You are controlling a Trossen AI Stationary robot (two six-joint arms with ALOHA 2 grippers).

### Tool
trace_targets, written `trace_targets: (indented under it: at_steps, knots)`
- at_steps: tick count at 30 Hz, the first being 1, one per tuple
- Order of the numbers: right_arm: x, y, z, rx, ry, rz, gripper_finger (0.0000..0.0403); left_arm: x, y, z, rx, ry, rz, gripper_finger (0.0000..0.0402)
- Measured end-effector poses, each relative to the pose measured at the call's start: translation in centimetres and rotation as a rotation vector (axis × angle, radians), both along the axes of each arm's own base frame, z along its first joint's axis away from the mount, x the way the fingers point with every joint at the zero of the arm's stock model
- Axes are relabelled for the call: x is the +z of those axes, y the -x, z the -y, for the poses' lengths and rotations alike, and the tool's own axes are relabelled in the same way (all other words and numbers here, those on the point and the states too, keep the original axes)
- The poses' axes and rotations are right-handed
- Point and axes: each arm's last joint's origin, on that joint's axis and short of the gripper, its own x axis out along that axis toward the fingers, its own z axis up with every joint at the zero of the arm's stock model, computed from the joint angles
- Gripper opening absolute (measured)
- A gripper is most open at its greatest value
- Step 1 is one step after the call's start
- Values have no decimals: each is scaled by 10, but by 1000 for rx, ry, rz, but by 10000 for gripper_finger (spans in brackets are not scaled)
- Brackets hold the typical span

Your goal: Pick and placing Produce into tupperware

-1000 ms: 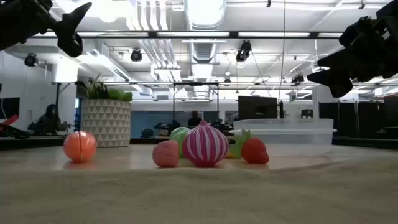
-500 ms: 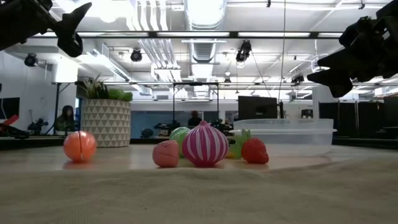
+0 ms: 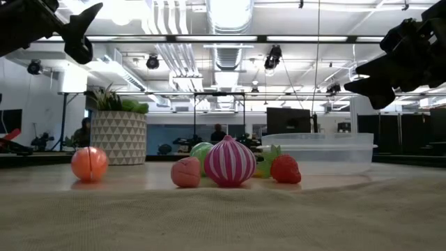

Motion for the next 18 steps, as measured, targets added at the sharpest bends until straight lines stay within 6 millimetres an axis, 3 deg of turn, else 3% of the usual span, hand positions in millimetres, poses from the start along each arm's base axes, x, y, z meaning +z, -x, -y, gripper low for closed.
trace_targets:
  at_steps: [8, 10, 12, 16, 18]
  knots:
    - [0, 0, 0, -5, -11, 3, 231, 0, 0, 0, 0, 0, 0, 219]
    - [3, 0, 2, -76, -76, 40, 231, 0, 0, 0, 0, 0, 0, 219]
    - [6, 0, 5, -185, -168, 91, 231, 0, 0, 0, 0, 0, 0, 219]
    - [18, 1, 10, -353, -618, 322, 231, 0, 0, 0, 0, 0, 0, 219]
    - [24, 0, 10, -357, -681, 396, 231, 0, 0, 0, 0, 0, 1, 219]
